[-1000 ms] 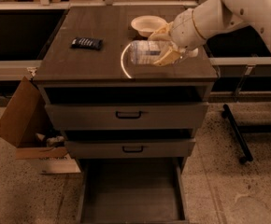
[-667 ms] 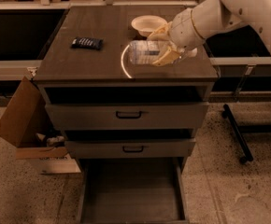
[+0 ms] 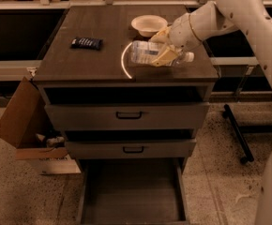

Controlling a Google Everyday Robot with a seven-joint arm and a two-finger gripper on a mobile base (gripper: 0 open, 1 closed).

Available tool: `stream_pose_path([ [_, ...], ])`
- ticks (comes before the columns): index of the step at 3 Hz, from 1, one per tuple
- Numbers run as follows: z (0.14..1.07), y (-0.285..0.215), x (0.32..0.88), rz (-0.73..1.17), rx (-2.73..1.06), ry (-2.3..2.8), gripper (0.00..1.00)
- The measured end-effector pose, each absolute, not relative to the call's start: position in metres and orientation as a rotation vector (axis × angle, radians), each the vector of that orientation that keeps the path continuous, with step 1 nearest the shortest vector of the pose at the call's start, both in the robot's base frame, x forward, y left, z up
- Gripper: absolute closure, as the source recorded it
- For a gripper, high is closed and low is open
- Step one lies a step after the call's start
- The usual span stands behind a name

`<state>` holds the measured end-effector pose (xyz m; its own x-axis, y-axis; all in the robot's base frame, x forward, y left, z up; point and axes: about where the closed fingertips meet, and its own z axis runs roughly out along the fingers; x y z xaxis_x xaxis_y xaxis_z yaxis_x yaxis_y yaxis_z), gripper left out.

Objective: Pick blue plastic bottle from bottom drawer and place on counter

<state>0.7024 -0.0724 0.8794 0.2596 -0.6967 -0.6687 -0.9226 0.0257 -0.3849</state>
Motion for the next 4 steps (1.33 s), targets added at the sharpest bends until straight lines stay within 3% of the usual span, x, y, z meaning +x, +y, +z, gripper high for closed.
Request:
stream_pose_path([
  [1, 0.873, -0.077, 0.718, 0.41, -1.67, 1.552, 1.0],
  [2, 0.874, -0.081, 0.732, 0.427, -1.618, 1.596, 0.83],
  [4, 0.869, -0.085, 0.749, 0.448, -1.566, 1.665, 0.37],
])
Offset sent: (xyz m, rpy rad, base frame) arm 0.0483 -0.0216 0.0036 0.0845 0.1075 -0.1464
